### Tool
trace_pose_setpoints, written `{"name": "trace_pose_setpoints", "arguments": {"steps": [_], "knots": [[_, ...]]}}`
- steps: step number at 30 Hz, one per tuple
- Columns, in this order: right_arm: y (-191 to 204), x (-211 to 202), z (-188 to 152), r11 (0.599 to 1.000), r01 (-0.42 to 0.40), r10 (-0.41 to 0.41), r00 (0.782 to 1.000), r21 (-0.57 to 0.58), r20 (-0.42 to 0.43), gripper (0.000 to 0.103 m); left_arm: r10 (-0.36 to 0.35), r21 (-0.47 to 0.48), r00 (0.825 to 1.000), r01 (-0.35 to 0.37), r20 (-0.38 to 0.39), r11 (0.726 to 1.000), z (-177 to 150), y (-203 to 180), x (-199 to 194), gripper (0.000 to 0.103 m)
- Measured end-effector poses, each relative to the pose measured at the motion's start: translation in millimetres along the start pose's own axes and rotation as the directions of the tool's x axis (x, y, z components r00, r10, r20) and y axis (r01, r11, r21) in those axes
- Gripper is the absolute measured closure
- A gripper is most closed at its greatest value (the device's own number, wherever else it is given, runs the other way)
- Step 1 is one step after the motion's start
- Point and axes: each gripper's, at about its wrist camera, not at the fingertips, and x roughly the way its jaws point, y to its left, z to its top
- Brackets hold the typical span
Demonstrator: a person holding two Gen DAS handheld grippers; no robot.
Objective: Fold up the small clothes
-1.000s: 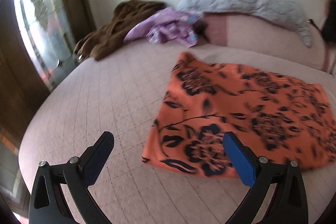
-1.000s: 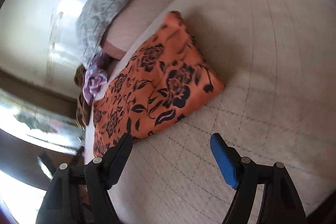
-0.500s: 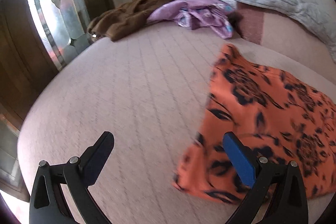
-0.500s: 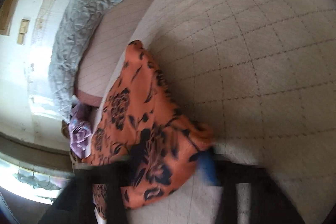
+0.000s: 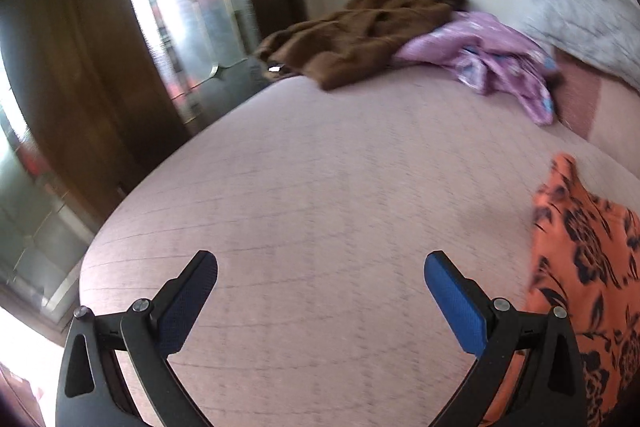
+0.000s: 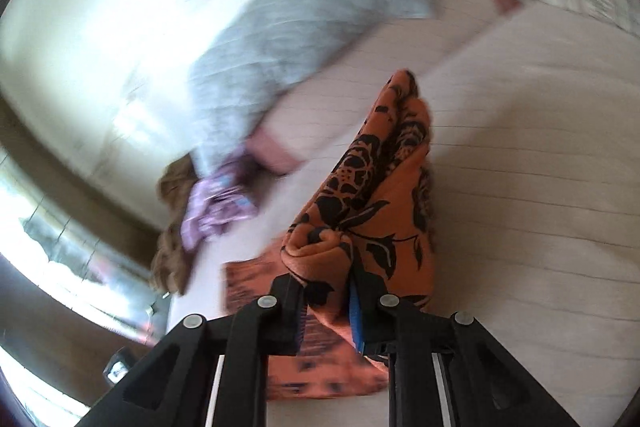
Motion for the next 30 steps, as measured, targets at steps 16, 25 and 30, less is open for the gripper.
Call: {"name": "trace_pose_setpoints", "arguments": {"steps": [16, 25, 30], "knots": [[117, 157, -139, 0.960, -0.278, 0.258, 0.813, 0.041, -0.521, 0.072, 0.047, -0.083, 0.999, -0.046, 0.012, 0.995, 14, 36, 6, 0.000], [48, 61, -83, 0.905, -0.424, 0.414, 0.858, 0.038, -0.305, 0.025, -0.153, 0.057, 0.968, 0.145, 0.197, 0.988, 4, -10, -54, 0.000], [-3, 81, -72, 0.960, -0.258, 0.280, 0.896, 0.108, -0.344, 0.067, -0.272, 0.206, 0.949, 0.237, 0.160, 0.949, -22, -53, -69, 0.000]]}}
